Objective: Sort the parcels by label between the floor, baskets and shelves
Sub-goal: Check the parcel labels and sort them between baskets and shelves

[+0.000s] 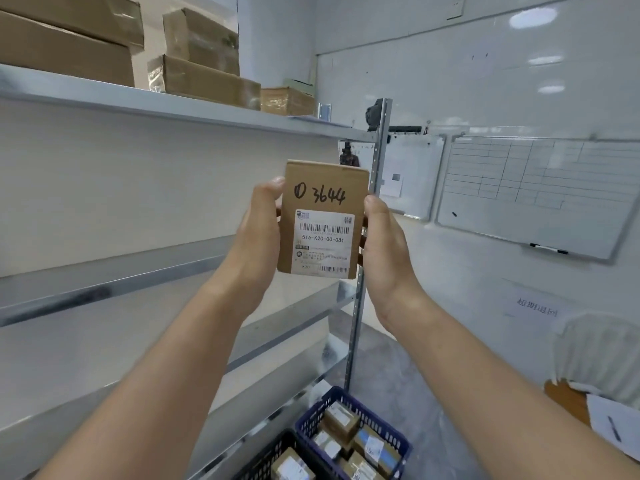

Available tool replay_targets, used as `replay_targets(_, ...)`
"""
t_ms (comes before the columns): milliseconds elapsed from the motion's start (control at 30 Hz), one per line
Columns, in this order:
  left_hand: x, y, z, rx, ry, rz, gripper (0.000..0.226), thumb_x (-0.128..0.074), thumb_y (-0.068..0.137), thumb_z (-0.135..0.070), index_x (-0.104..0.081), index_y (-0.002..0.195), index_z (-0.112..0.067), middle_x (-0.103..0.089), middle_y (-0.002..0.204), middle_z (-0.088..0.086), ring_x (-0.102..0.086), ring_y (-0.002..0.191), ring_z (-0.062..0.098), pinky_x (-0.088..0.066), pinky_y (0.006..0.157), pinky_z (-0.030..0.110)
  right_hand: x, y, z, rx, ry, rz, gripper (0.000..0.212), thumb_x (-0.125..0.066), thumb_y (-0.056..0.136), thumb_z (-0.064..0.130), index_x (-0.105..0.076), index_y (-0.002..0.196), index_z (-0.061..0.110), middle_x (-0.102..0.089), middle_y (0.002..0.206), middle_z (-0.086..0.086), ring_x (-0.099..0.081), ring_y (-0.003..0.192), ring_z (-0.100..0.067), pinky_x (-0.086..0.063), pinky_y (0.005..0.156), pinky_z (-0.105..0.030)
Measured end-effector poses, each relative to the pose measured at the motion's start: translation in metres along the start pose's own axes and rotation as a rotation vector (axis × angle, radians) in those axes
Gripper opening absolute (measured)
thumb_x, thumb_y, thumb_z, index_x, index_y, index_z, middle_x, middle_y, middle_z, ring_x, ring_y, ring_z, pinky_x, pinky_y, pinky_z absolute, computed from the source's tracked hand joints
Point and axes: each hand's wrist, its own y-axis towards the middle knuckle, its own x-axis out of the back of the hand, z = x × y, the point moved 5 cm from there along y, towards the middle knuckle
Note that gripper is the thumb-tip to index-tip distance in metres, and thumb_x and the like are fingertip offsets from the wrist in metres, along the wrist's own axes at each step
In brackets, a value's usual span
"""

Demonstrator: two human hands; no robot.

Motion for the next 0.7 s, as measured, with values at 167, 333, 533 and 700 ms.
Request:
replay_targets(167, -0.010, 0.033, 0.032, 0.040, -0.001, -0.032, 0.055, -0.020, 0.107, -0.047, -0.072, 0.091, -0.040, -0.076, 0.085, -0.014, -0.071, 0.076, 0.005, -0.049, 0.073, 0.034, 0.005, 0.037, -0.027, -0.029, -0.019, 0.000, 0.050, -0.025, 0.117, 0.047, -0.070, 0.132, 0.030, -0.079, 0.111, 0.007, -0.075, 0.097, -0.004, -0.059, 0.073, -0.022)
replay_targets(333, 0.003, 0.081, 0.071, 0.052, 0.012, -0.063, 0.049, -0.020, 0.107, -0.047, -0.068, 0.104, -0.036, -0.077, 0.088, -0.014, -0.072, 0.077, 0.004, -0.049, 0.072, 0.033, -0.012, 0.081, -0.063, -0.051, -0.023, 0.023, 0.048, -0.025, 0.118, 0.047, -0.064, 0.140, 0.030, -0.078, 0.112, 0.011, -0.074, 0.096, -0.002, -0.056, 0.067, -0.016)
replay_targets(533, 0.035, 0.158, 0.137, 0.089, 0.001, -0.172, 0.040, -0.023, 0.107, -0.045, -0.061, 0.101, -0.035, -0.073, 0.076, -0.022, -0.069, 0.068, -0.003, -0.048, 0.071, 0.031, -0.055, 0.155, -0.118, -0.064, -0.060, 0.056, 0.048, -0.025, 0.118, 0.046, -0.056, 0.149, 0.025, -0.076, 0.114, 0.010, -0.070, 0.097, -0.003, -0.053, 0.067, -0.017)
replay_targets(700, 0.057, 0.208, 0.183, 0.164, 0.006, -0.247, 0.039, -0.026, 0.106, -0.045, -0.061, 0.113, -0.027, -0.074, 0.075, -0.019, -0.069, 0.065, -0.001, -0.050, 0.072, 0.033, -0.086, 0.209, -0.162, -0.087, -0.050, 0.065, 0.050, -0.029, 0.117, 0.044, -0.058, 0.147, 0.017, -0.077, 0.109, 0.007, -0.071, 0.081, 0.007, -0.051, 0.057, -0.011)
